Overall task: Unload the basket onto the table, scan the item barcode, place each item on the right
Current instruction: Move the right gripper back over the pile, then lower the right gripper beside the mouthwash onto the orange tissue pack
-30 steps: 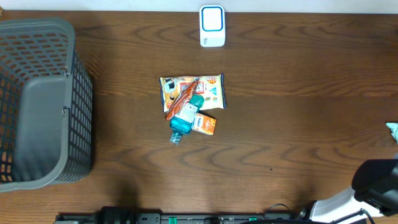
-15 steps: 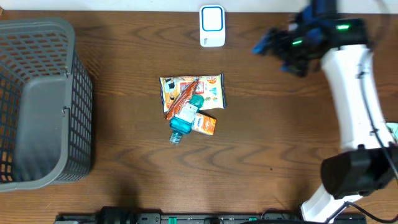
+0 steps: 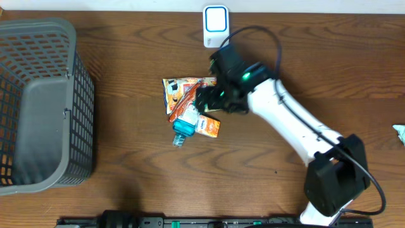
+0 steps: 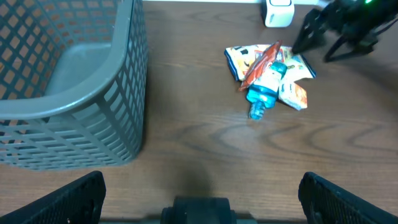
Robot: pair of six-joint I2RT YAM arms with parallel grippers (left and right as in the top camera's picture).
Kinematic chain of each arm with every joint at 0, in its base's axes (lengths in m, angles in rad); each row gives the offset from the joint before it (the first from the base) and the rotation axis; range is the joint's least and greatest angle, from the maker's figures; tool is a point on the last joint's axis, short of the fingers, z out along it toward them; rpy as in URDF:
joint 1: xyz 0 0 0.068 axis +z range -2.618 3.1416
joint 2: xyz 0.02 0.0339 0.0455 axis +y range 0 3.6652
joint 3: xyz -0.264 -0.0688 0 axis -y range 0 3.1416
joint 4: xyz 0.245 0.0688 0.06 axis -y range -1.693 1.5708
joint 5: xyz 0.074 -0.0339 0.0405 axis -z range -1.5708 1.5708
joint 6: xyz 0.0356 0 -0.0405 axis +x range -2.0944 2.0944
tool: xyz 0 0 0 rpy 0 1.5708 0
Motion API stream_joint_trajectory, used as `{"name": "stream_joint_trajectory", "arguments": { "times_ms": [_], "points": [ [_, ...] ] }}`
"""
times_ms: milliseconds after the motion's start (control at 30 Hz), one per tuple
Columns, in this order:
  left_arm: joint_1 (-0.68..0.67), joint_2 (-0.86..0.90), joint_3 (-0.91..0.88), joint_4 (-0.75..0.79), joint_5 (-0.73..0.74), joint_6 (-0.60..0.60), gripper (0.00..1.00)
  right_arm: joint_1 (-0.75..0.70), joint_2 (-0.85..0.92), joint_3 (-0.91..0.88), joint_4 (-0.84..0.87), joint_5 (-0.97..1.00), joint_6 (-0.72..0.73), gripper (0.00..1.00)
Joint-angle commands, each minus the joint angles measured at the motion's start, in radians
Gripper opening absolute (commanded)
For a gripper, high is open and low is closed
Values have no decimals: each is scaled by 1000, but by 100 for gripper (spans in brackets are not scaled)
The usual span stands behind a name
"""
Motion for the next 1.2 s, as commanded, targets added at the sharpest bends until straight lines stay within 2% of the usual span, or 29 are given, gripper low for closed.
{"name": "stream_joint_trajectory", "arguments": {
  "times_ms": [0, 133, 267, 300, 400, 767, 967, 1100, 1167],
  "points": [
    [5, 4, -2, -75, 5, -1, 99, 54, -3, -75, 86, 58, 14, 93],
    [5, 4, -2, -75, 5, -1, 99, 119, -3, -171, 202, 254, -17, 88],
    [5, 4, -2, -75, 5, -1, 99, 168, -3, -225, 213, 486, -77, 87],
    [5, 4, -2, -75, 5, -1, 99, 175, -3, -229, 213, 510, -91, 83],
    [5, 4, -2, -75, 5, -1, 99, 196, -3, -232, 218, 518, -133, 78],
    [5, 4, -2, -75, 5, -1, 99, 303, -3, -235, 218, 520, -263, 78],
    [5, 4, -2, -75, 5, -1, 99, 337, -3, -235, 182, 519, -266, 76],
    [5, 4, -2, -75, 5, -1, 99, 351, -3, -235, 156, 512, -266, 71],
    [5, 4, -2, -75, 5, -1, 99, 357, -6, -234, 142, 512, -266, 72]
  ]
}}
